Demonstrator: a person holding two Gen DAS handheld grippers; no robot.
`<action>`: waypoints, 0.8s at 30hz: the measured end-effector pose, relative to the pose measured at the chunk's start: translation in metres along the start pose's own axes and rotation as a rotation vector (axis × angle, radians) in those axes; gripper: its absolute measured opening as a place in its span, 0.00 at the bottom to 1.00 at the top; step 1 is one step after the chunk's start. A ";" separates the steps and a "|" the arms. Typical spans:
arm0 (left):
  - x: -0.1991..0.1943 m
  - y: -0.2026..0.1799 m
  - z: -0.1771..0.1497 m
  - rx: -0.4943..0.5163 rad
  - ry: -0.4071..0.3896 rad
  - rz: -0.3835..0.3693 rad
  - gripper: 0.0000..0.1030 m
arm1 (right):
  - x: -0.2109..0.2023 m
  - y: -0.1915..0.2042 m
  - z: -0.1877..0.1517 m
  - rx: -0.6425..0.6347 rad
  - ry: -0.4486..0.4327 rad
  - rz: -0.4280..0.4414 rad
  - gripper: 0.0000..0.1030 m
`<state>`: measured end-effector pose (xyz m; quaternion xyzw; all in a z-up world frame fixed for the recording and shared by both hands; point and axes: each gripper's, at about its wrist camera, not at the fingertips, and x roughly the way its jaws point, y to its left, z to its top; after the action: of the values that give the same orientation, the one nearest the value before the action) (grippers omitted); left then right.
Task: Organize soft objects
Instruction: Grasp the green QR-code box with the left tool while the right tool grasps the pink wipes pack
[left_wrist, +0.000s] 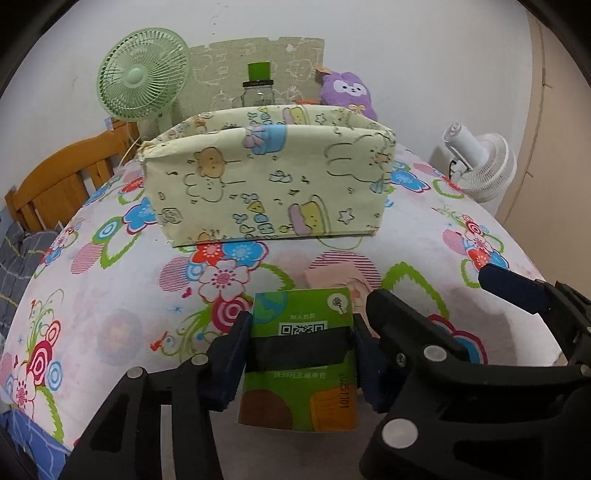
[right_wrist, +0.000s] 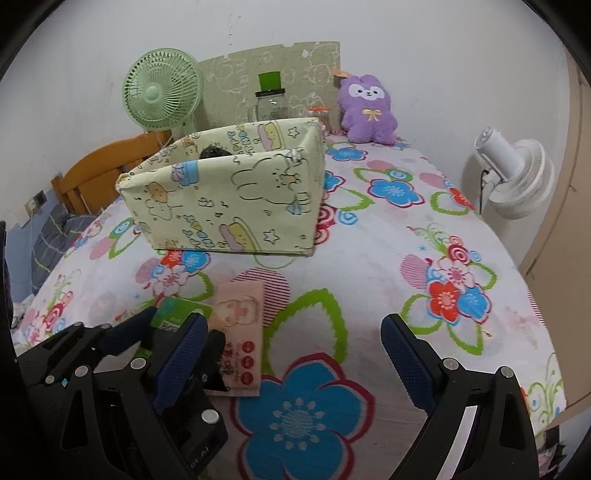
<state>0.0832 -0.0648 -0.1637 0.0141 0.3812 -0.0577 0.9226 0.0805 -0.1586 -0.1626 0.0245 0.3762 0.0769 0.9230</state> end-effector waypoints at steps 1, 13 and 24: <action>0.000 0.003 0.000 -0.003 0.002 0.001 0.51 | 0.000 0.002 0.001 -0.002 0.000 -0.001 0.94; 0.002 0.034 0.000 -0.044 0.007 0.073 0.51 | 0.007 0.027 0.006 -0.042 0.011 0.010 0.94; 0.007 0.048 -0.007 -0.066 0.040 0.080 0.56 | 0.023 0.036 0.004 -0.026 0.054 -0.002 0.86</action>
<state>0.0893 -0.0176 -0.1743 0.0002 0.4002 -0.0079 0.9164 0.0950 -0.1191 -0.1720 0.0100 0.3998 0.0814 0.9129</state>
